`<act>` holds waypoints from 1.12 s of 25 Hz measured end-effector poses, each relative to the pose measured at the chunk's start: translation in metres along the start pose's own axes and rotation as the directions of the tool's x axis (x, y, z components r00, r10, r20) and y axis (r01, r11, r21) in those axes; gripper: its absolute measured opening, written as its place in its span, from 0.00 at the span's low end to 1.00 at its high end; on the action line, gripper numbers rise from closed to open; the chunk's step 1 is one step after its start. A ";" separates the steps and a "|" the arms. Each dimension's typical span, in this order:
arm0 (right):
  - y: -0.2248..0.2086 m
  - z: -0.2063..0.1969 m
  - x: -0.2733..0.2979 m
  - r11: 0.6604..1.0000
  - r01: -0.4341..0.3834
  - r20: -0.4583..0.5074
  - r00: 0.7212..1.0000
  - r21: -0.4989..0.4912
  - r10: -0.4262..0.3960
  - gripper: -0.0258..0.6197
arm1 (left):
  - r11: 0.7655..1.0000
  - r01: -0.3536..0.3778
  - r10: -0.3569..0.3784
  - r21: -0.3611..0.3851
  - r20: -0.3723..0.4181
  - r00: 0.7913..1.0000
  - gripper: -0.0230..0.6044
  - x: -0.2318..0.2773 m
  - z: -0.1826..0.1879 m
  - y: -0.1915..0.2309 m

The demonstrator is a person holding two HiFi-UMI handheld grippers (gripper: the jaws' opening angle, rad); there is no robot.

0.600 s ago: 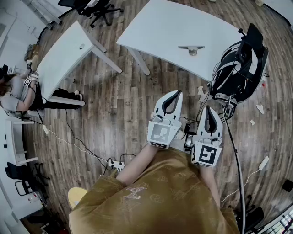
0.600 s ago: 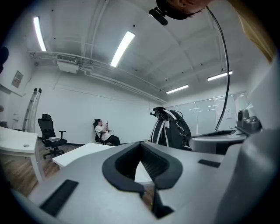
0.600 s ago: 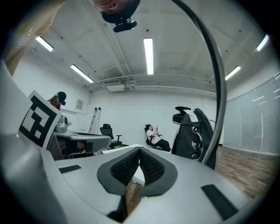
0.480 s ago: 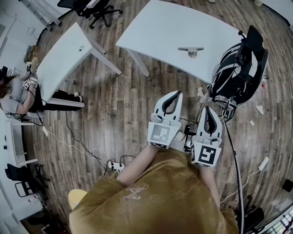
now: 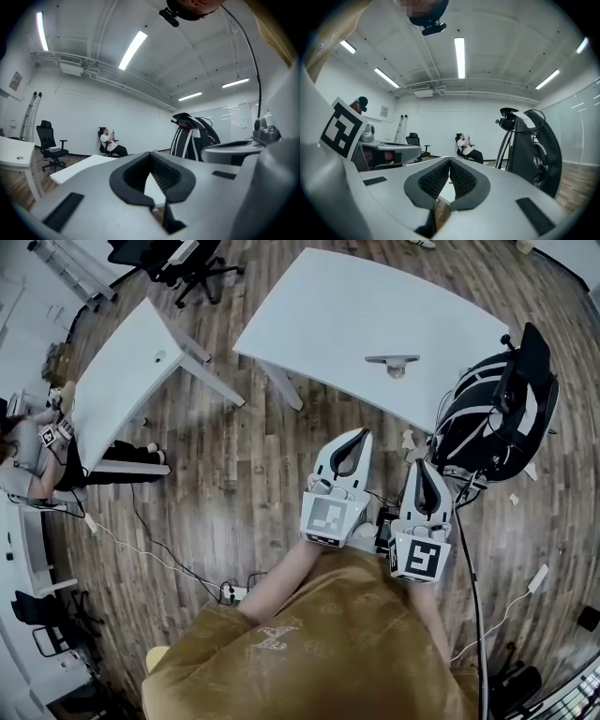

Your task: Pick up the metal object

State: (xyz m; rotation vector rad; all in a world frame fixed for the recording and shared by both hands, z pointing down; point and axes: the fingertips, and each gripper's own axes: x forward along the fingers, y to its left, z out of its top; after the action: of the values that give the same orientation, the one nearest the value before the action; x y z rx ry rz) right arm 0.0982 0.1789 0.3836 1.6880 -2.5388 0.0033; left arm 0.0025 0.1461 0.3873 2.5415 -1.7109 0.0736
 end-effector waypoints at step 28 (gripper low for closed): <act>-0.009 0.013 0.111 0.991 -0.045 0.020 0.999 0.127 0.043 0.05 | 0.999 0.023 -0.024 -0.048 -0.026 0.999 0.05 0.091 0.002 0.077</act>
State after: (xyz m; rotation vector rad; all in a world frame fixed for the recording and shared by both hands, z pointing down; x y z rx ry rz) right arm 0.0630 0.0725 0.3794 1.6807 -2.6407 0.1572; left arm -0.0345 0.0335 0.3959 2.5142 -1.6530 0.0636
